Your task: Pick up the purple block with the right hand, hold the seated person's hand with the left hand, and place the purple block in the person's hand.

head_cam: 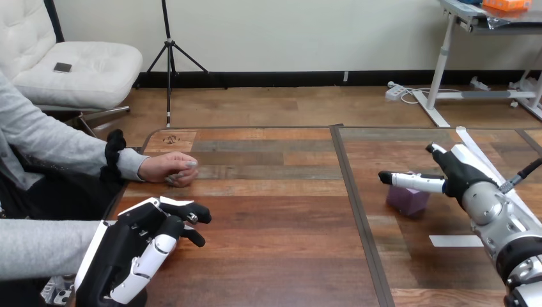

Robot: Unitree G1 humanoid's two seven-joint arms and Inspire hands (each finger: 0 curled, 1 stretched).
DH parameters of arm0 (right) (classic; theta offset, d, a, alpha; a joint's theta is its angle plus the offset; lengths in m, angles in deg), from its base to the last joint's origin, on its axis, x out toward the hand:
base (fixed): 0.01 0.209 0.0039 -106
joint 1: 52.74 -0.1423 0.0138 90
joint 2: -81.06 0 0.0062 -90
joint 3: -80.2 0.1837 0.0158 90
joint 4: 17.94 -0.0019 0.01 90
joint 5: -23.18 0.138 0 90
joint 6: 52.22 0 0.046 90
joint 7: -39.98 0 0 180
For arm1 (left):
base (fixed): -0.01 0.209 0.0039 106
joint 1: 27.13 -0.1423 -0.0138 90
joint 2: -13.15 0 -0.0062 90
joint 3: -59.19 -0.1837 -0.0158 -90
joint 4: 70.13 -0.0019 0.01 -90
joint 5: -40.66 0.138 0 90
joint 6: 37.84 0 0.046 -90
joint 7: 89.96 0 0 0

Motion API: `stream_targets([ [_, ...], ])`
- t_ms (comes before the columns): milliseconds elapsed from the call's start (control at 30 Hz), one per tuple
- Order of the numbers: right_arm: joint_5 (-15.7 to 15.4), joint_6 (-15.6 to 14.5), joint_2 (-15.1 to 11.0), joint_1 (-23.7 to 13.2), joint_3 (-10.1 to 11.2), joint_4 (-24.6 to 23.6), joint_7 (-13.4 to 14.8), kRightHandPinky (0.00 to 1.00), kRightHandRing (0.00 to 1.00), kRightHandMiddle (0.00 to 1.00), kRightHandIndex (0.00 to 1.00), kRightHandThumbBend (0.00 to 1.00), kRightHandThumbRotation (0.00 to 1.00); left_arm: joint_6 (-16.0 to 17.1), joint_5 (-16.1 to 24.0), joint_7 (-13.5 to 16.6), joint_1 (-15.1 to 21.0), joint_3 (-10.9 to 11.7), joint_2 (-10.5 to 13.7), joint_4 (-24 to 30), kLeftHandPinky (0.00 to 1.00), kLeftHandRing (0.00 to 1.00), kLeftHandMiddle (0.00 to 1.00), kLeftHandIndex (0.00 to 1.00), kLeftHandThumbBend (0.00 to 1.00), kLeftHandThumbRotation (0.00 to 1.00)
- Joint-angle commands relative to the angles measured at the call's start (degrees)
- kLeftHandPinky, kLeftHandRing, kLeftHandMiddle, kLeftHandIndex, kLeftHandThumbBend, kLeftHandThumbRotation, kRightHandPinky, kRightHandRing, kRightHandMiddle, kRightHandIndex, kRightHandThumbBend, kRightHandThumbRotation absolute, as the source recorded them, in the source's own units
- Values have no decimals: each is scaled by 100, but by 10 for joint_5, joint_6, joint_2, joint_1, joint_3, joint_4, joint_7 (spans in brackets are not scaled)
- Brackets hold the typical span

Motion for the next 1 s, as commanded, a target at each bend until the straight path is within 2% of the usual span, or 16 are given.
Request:
stream_targets([
  [0,1,1,14,-17,-1,-7,5,82,95,97,97,100,64,13,1,2,28,5,1,13,46,63,61,48,54,54],
  [200,1,1,17,-16,-1,-8,0,81,95,97,97,100,63,1,3,14,23,3,0,25,45,62,60,47,57,54],
  [700,3,-16,26,-20,0,-7,-28,80,95,98,97,100,56,-1,-8,0,29,4,8,18,44,64,62,49,60,54],
  [900,-2,-28,26,-28,-7,-6,-59,78,93,99,98,100,53,4,-11,-6,33,8,9,12,44,63,61,49,60,54],
  [967,1,-32,26,-29,-4,-5,-67,77,92,99,98,100,51,-7,-13,-3,30,8,8,18,44,63,61,49,61,53],
])
